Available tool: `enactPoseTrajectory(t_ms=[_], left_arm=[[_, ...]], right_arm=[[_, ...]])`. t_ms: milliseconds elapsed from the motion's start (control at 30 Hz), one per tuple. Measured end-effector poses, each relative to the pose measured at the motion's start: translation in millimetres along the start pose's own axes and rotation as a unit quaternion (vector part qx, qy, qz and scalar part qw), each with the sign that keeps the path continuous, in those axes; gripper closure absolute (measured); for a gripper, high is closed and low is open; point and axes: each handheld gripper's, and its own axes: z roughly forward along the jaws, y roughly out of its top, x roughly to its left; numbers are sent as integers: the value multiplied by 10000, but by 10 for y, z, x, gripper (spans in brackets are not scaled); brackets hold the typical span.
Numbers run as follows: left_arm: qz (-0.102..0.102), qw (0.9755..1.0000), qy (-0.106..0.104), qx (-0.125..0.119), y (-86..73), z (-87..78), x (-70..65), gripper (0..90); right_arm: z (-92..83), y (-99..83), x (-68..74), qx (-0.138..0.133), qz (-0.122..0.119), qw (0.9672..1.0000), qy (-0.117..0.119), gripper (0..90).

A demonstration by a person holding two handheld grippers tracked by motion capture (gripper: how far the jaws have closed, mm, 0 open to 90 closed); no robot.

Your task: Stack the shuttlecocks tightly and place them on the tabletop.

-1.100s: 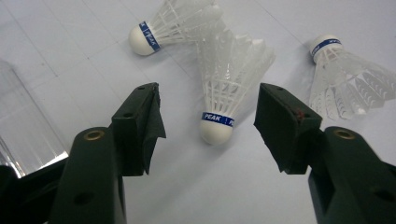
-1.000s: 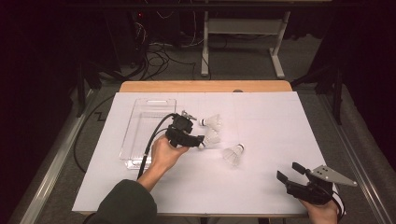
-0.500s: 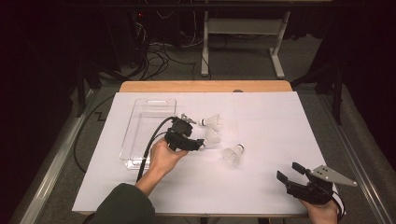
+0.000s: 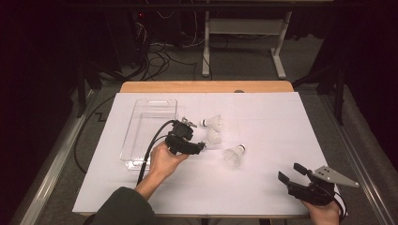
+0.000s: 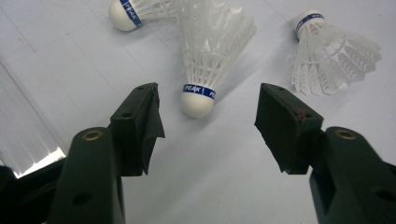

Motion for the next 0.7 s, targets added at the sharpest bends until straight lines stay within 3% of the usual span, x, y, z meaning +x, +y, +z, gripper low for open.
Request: enactPoseTrajectory(t_ms=[700], left_arm=[[121,9999,-19,-117,-110,-46,-92,400]], right_arm=[[-1,0,0,-1,3,10000,-4,276]])
